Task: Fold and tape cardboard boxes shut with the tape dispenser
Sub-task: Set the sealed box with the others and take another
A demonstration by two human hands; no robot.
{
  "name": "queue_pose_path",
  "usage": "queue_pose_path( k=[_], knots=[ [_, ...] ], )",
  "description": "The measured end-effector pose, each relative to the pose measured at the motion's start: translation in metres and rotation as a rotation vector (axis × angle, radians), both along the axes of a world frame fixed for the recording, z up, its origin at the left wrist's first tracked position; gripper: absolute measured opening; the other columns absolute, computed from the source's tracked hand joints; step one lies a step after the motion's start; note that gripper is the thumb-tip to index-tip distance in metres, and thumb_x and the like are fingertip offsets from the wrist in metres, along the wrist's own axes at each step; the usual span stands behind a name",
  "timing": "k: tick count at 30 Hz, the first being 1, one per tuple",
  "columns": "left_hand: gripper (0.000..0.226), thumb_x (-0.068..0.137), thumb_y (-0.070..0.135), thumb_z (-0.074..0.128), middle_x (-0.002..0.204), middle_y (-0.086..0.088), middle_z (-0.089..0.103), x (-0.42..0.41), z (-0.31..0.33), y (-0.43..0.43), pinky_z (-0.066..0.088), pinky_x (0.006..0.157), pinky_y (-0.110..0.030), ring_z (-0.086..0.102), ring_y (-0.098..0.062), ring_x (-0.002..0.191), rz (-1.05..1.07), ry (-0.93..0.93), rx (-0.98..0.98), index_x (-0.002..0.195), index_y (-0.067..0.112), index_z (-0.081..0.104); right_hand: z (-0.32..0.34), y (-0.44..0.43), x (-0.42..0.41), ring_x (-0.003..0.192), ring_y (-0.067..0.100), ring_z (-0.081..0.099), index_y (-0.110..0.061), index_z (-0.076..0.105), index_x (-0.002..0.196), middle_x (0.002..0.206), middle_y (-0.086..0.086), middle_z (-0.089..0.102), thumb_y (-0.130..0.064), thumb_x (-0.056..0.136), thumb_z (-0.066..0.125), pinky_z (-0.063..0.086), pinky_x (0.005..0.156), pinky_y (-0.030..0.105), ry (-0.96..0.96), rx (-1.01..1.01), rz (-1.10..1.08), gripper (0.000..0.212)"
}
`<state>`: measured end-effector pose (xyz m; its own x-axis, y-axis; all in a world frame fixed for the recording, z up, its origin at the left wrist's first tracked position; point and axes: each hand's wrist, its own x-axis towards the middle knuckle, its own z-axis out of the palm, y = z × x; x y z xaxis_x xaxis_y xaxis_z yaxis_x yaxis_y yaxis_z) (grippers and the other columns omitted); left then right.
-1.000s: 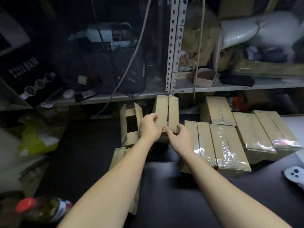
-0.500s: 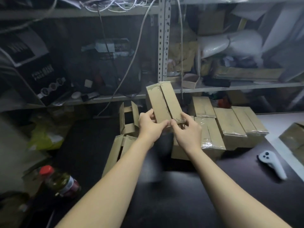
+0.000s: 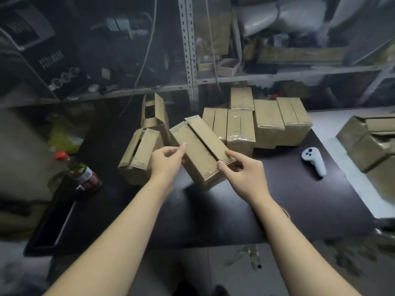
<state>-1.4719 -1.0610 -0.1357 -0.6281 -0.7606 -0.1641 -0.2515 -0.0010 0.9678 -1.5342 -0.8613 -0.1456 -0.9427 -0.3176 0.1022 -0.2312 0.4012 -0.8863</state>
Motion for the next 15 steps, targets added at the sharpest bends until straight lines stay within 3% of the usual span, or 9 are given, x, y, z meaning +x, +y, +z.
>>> queue_pose_path(
  k=[3, 6, 7, 10, 13, 15],
  knots=[
    [0.053, 0.083, 0.036, 0.083, 0.136, 0.001, 0.062, 0.022, -0.008, 0.008, 0.055, 0.065, -0.029, 0.076, -0.019, 0.084, -0.020, -0.034, 0.106, 0.128, 0.025, 0.055, -0.009, 0.026, 0.016, 0.100, 0.007, 0.070, -0.020, 0.072, 0.129, 0.112, -0.008, 0.074, -0.027, 0.085, 0.083, 0.055, 0.091, 0.017, -0.044, 0.007, 0.083, 0.046],
    [0.091, 0.087, 0.024, 0.081, 0.154, 0.008, 0.040, 0.040, -0.018, 0.016, 0.053, 0.062, -0.027, 0.061, -0.017, 0.113, -0.103, -0.058, 0.179, 0.156, 0.037, 0.024, -0.024, 0.044, 0.031, 0.109, 0.001, 0.067, -0.023, 0.071, 0.130, 0.112, -0.021, 0.068, -0.026, 0.086, 0.083, 0.054, 0.096, 0.017, -0.091, 0.049, 0.157, 0.045],
    [0.092, 0.088, 0.020, 0.079, 0.151, 0.006, 0.042, 0.044, -0.023, 0.019, 0.054, 0.057, -0.026, 0.058, -0.016, 0.112, -0.130, -0.057, 0.208, 0.158, 0.037, 0.022, -0.030, 0.047, 0.035, 0.111, -0.001, 0.065, -0.024, 0.071, 0.130, 0.113, -0.022, 0.068, -0.025, 0.086, 0.083, 0.054, 0.099, 0.020, -0.102, 0.060, 0.165, 0.045],
    [0.070, 0.089, 0.013, 0.078, 0.137, 0.000, 0.052, 0.056, -0.043, 0.021, 0.053, 0.054, -0.016, 0.063, -0.018, 0.103, -0.188, -0.114, 0.185, 0.147, 0.027, 0.044, -0.045, 0.050, 0.045, 0.114, -0.005, 0.063, -0.020, 0.074, 0.125, 0.116, -0.019, 0.071, -0.019, 0.086, 0.083, 0.051, 0.103, 0.021, -0.119, 0.048, 0.111, 0.040],
    [0.065, 0.085, 0.013, 0.082, 0.129, 0.001, 0.057, 0.063, -0.062, 0.019, 0.060, 0.068, -0.024, 0.062, -0.021, 0.112, -0.195, -0.150, 0.130, 0.141, 0.023, 0.050, -0.051, 0.047, 0.050, 0.110, -0.002, 0.063, -0.010, 0.073, 0.123, 0.120, -0.010, 0.068, -0.012, 0.087, 0.081, 0.044, 0.090, 0.001, -0.155, -0.003, 0.035, 0.037],
    [0.062, 0.084, 0.010, 0.082, 0.124, 0.003, 0.058, 0.067, -0.072, 0.020, 0.061, 0.077, -0.032, 0.062, -0.020, 0.111, -0.196, -0.151, 0.122, 0.138, 0.023, 0.053, -0.058, 0.045, 0.048, 0.107, -0.001, 0.063, -0.007, 0.073, 0.123, 0.120, -0.005, 0.067, -0.010, 0.090, 0.078, 0.039, 0.082, -0.005, -0.166, 0.000, -0.013, 0.034]
  ],
)
